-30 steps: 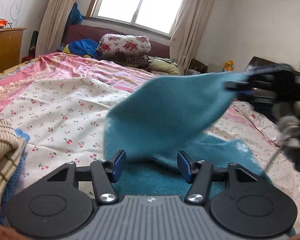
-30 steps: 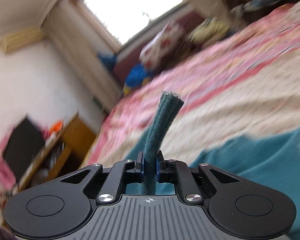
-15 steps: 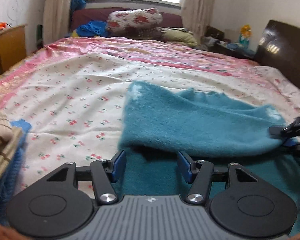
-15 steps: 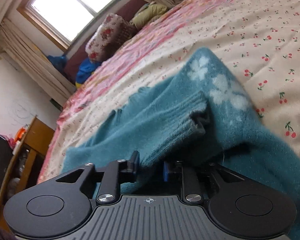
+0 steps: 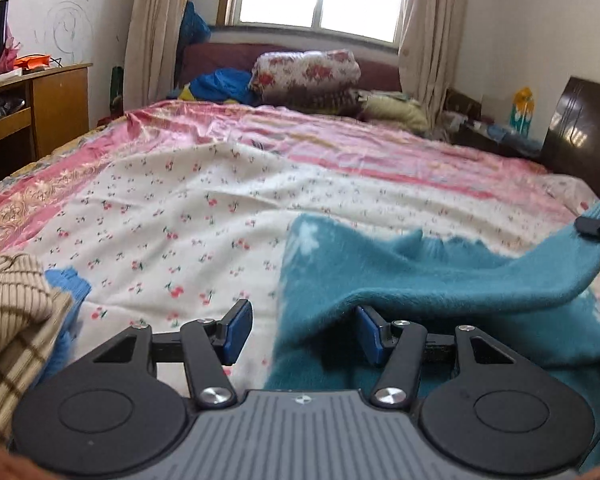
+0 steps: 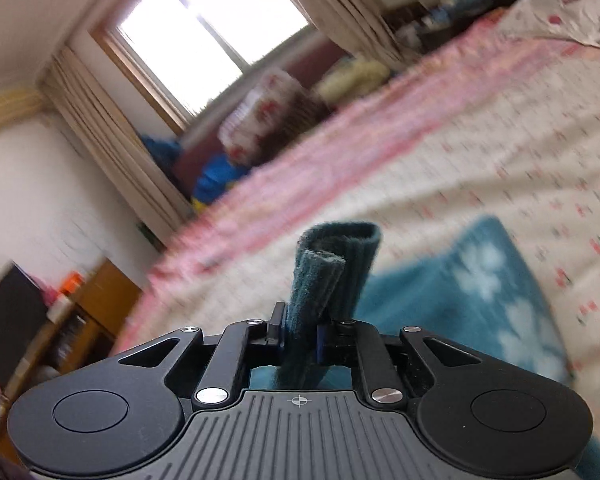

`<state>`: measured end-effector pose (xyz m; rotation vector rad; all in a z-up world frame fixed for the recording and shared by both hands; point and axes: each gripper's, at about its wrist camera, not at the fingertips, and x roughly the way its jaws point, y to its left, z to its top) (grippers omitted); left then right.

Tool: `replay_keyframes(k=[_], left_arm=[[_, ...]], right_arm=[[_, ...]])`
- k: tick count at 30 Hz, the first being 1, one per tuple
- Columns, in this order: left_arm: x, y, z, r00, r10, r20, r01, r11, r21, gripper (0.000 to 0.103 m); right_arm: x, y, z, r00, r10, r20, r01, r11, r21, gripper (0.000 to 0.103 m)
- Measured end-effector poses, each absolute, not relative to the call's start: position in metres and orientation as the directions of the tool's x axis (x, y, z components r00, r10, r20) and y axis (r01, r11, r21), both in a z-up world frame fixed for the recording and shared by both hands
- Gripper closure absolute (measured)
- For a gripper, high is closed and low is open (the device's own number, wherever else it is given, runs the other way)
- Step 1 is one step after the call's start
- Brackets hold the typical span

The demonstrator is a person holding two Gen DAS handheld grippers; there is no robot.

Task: Fold small clothes
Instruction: 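Lay the sleeve across the sweater body with the right gripper and release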

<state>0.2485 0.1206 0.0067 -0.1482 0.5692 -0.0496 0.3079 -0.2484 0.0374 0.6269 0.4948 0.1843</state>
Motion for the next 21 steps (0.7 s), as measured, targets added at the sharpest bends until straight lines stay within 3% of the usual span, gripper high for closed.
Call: replay_keyframes(k=[2, 4, 8, 13, 21], left_arm=[[0.252, 0.119, 0.003, 0.84, -0.084, -0.536, 0.005, 0.989, -0.148, 0.042], [0.258, 0.116, -0.007, 0.808, -0.082, -0.584, 0.012, 0.992, -0.122, 0.042], [0.254, 0.114, -0.02, 0.762, -0.087, -0.642, 0.036, 0.995, -0.092, 0.042], [0.24, 0.118, -0.004, 0.778, -0.096, -0.621, 0.057, 0.995, -0.082, 0.042], [0.249, 0.11, 0.025, 0.841, -0.123, -0.526, 0.079, 0.991, -0.105, 0.042]], right_arm=[[0.302, -0.251, 0.04, 0.889, 0.321, -0.327, -0.056, 0.785, 0.617, 0.09], [0.3, -0.255, 0.027, 0.888, 0.313, -0.338, -0.04, 0.783, 0.62, 0.089], [0.315, -0.259, -0.023, 0.77, 0.244, -0.59, 0.147, 0.832, 0.536, 0.087], [0.305, -0.265, -0.013, 0.797, 0.241, -0.554, 0.136, 0.822, 0.553, 0.081], [0.272, -0.238, 0.018, 0.869, 0.036, -0.493, 0.127, 0.948, 0.293, 0.078]])
